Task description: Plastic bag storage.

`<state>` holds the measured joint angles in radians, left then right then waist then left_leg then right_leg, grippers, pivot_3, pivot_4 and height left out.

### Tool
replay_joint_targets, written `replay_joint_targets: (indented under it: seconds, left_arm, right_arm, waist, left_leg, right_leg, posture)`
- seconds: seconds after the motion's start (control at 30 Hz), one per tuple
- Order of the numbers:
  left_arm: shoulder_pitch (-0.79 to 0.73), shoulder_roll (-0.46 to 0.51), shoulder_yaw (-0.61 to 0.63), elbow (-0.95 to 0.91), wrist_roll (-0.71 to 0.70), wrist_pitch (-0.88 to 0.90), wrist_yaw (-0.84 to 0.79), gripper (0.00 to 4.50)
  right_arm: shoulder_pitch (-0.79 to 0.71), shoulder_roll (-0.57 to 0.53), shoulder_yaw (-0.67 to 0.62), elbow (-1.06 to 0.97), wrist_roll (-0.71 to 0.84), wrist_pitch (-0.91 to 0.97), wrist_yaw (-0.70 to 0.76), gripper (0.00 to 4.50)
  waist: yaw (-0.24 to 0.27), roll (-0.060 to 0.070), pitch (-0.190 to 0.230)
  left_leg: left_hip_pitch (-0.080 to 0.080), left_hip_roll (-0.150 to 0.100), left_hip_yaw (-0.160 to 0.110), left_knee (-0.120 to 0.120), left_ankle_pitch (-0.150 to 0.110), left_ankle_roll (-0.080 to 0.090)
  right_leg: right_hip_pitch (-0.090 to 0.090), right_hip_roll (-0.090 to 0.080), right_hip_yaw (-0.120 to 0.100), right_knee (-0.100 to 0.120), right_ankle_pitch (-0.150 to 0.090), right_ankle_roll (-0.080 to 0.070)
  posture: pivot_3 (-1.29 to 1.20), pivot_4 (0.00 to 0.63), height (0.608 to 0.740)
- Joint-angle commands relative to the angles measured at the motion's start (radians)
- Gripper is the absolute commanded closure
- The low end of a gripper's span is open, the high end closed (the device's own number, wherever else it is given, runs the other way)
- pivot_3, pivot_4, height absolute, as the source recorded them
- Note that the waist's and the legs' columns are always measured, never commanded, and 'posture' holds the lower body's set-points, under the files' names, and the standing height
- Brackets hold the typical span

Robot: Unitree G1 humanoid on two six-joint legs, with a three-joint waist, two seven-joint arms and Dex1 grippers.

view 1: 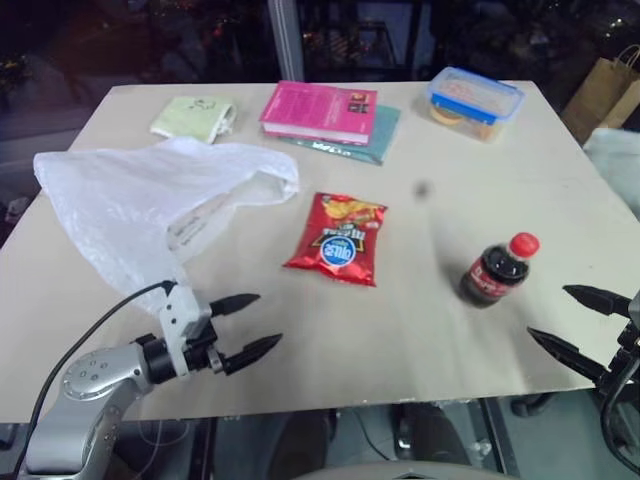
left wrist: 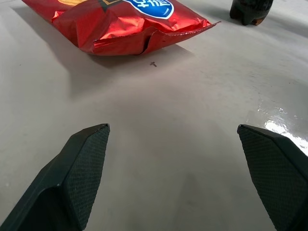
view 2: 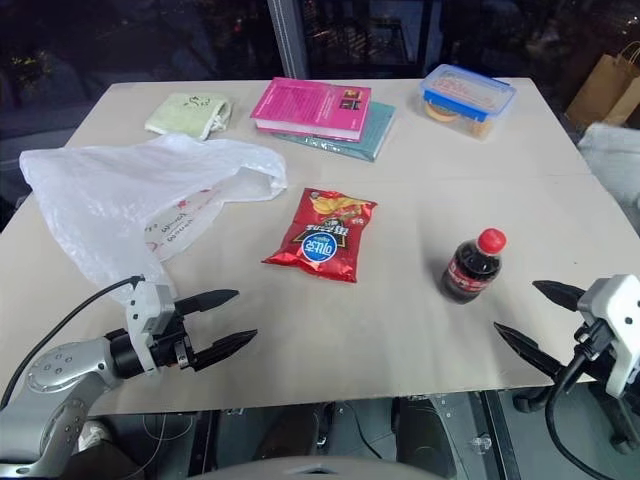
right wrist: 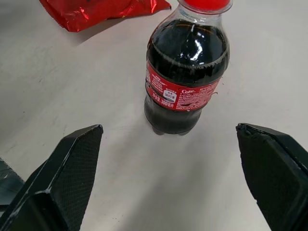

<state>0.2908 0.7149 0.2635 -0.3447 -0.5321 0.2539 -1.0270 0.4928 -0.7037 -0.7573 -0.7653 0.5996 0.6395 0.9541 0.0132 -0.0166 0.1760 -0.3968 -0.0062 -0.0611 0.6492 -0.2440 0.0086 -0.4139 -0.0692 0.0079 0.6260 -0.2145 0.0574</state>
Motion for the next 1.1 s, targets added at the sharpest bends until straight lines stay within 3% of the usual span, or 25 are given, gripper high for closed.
replay_joint_targets:
  seconds: [0.03, 0.2, 0.27, 0.43, 0.57, 0.7, 0.83, 0.97, 1.1]
  left_arm:
    - [-0.001, -0.019, 0.023, -0.062, -0.023, 0.001, 0.038, 0.06]
    - [-0.057, -0.081, 0.053, -0.152, -0.096, 0.101, 0.208, 0.06]
    - [-0.13, -0.124, 0.065, -0.178, -0.09, 0.139, 0.345, 0.06]
    - [-0.329, -0.134, 0.071, -0.133, 0.065, 0.173, 0.582, 0.06]
    - [-0.381, -0.079, 0.051, -0.089, 0.192, 0.162, 0.634, 0.06]
    - [-0.359, -0.072, 0.052, -0.089, 0.259, 0.108, 0.64, 0.06]
    - [-0.244, -0.121, 0.123, -0.172, 0.297, 0.041, 0.678, 0.06]
    - [-0.004, -0.213, 0.206, -0.347, 0.244, 0.103, 0.683, 0.06]
    - [-0.015, -0.171, 0.201, -0.353, 0.376, 0.179, 0.759, 0.06]
  right_arm:
    - [0.003, -0.002, 0.022, 0.005, -0.02, -0.055, -0.007, 0.0]
    - [-0.012, 0.017, 0.04, 0.017, -0.011, -0.111, -0.024, 0.0]
    - [-0.008, 0.053, 0.003, -0.017, 0.088, -0.129, -0.015, 0.0]
    - [-0.007, 0.072, -0.042, -0.114, 0.305, -0.138, -0.044, 0.0]
    - [-0.005, 0.012, 0.013, -0.171, 0.274, -0.142, -0.052, 0.0]
    - [-0.035, -0.019, 0.107, -0.232, 0.263, -0.142, -0.107, 0.0]
    - [-0.077, -0.039, 0.207, -0.253, 0.223, -0.139, -0.155, 0.0]
    - [-0.153, -0.075, 0.322, -0.244, 0.211, -0.128, -0.166, 0.0]
    - [-0.262, -0.084, 0.443, -0.193, 0.17, -0.137, -0.173, 0.0]
  waist:
    - [0.0, 0.0, 0.0]
    - [0.001, 0.0, 0.0]
    - [0.003, 0.0, 0.0]
    - [0.001, -0.001, 0.0]
    - [-0.008, -0.001, -0.001]
    - [-0.006, -0.002, -0.001]
    - [-0.003, -0.002, -0.001]
    - [-0.01, -0.005, -0.002]
    - [0.01, -0.007, -0.002]
  left_leg:
    - [0.0, 0.0, 0.0, 0.0, 0.0, 0.0]
    - [0.001, 0.001, 0.0, 0.001, 0.0, 0.0]
    - [0.001, 0.001, 0.0, 0.001, 0.0, 0.0]
    - [0.002, 0.0, 0.0, 0.002, 0.0, 0.0]
    - [0.004, 0.0, 0.002, 0.002, 0.0, 0.0]
    - [0.003, 0.0, 0.002, 0.002, 0.0, 0.0]
    - [0.003, 0.0, 0.004, 0.002, 0.0, 0.0]
    - [0.003, 0.001, 0.003, 0.002, 0.0, 0.0]
    - [0.004, 0.002, 0.004, 0.003, -0.002, 0.001]
  right_leg:
    - [0.0, 0.0, 0.0, 0.0, 0.0, 0.0]
    - [0.0, 0.0, 0.0, 0.0, 0.0, 0.0]
    - [0.0, 0.001, 0.0, 0.001, 0.0, 0.001]
    - [0.002, 0.004, 0.001, 0.001, 0.003, 0.005]
    - [0.002, 0.006, 0.005, 0.002, 0.003, 0.005]
    - [0.002, 0.006, 0.005, 0.001, 0.003, 0.004]
    - [0.002, 0.005, 0.006, 0.001, 0.002, 0.002]
    - [0.001, 0.005, 0.006, 0.001, 0.003, -0.001]
    - [0.002, 0.005, 0.006, 0.001, 0.001, 0.001]
  posture:
    - [0.0, 0.15, 0.74]
    - [0.0, 0.15, 0.74]
    - [0.0, 0.15, 0.74]
    - [0.0, 0.15, 0.74]
    - [0.0, 0.15, 0.74]
    - [0.0, 0.15, 0.74]
    - [0.0, 0.15, 0.74]
    - [0.0, 0.15, 0.74]
    - [0.0, 0.15, 0.74]
